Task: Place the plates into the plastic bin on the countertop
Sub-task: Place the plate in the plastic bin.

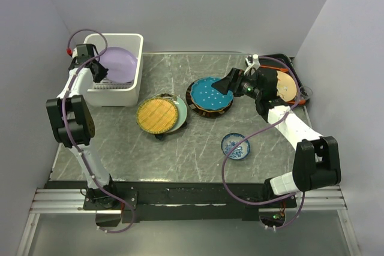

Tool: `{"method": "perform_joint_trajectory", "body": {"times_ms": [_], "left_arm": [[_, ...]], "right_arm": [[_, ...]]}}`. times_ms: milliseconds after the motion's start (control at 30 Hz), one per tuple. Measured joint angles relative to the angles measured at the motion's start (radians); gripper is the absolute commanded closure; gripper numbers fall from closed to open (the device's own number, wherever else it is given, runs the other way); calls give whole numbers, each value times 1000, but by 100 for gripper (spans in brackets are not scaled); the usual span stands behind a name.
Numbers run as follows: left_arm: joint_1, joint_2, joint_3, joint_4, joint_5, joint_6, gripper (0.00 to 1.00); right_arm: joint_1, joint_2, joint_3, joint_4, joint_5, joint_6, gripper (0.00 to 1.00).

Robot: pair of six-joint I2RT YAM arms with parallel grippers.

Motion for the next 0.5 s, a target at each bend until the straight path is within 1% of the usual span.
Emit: {"method": "perform_joint_trajectory", "body": {"times_ms": [167, 367, 467, 500], "left_arm": [[4, 31, 16, -21, 11, 22, 96], [6, 50, 18, -37, 16, 29, 88], [5, 50, 18, -44, 19, 34, 82], [5, 50, 18, -44, 24, 36, 79]], "right_arm": [[0, 5, 0, 0, 0, 0, 0], [0, 12, 0, -2, 1, 0, 0], [0, 12, 0, -2, 5, 0, 0], [0, 12, 0, -2, 8, 0, 0]]}}
